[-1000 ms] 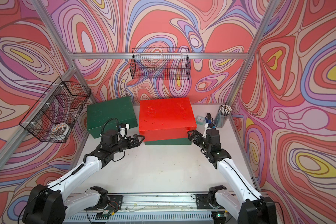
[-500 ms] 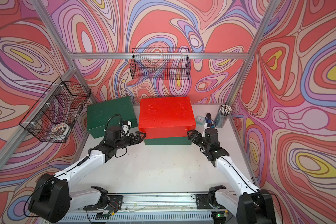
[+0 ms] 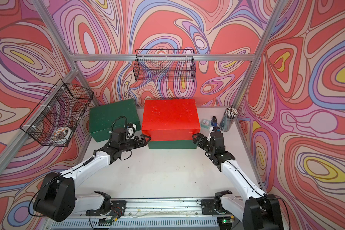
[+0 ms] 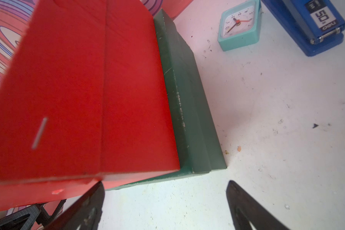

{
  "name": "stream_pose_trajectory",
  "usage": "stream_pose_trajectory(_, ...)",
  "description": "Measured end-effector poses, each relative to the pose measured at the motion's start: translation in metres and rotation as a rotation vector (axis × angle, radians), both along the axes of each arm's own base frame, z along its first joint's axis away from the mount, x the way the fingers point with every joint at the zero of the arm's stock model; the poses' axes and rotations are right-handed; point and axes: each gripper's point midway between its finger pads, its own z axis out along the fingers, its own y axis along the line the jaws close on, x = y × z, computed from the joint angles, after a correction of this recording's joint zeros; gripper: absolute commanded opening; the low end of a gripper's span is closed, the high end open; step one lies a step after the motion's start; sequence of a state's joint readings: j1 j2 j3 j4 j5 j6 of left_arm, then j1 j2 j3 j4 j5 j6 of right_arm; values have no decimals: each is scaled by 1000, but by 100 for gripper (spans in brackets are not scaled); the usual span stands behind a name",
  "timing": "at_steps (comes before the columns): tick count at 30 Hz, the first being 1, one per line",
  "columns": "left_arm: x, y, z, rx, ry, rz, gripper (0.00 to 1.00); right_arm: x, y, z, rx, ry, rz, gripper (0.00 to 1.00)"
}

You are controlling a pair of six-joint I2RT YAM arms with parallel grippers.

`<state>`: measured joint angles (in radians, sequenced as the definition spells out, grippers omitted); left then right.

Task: Stack the shoeboxes
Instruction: Adjust the shoebox.

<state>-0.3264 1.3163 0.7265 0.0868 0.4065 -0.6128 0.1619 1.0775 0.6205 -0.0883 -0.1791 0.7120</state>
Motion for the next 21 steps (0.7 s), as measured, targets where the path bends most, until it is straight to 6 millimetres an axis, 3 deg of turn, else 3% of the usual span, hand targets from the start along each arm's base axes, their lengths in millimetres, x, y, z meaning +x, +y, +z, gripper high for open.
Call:
stream_pose_trajectory(13, 20, -8, 4, 2, -3, -14, 100, 2, -1, 0, -3, -5, -6, 96)
stream_pose_trajectory(21, 20, -15, 7, -24, -15, -44, 100, 2, -1, 1, -2, -8, -6, 96)
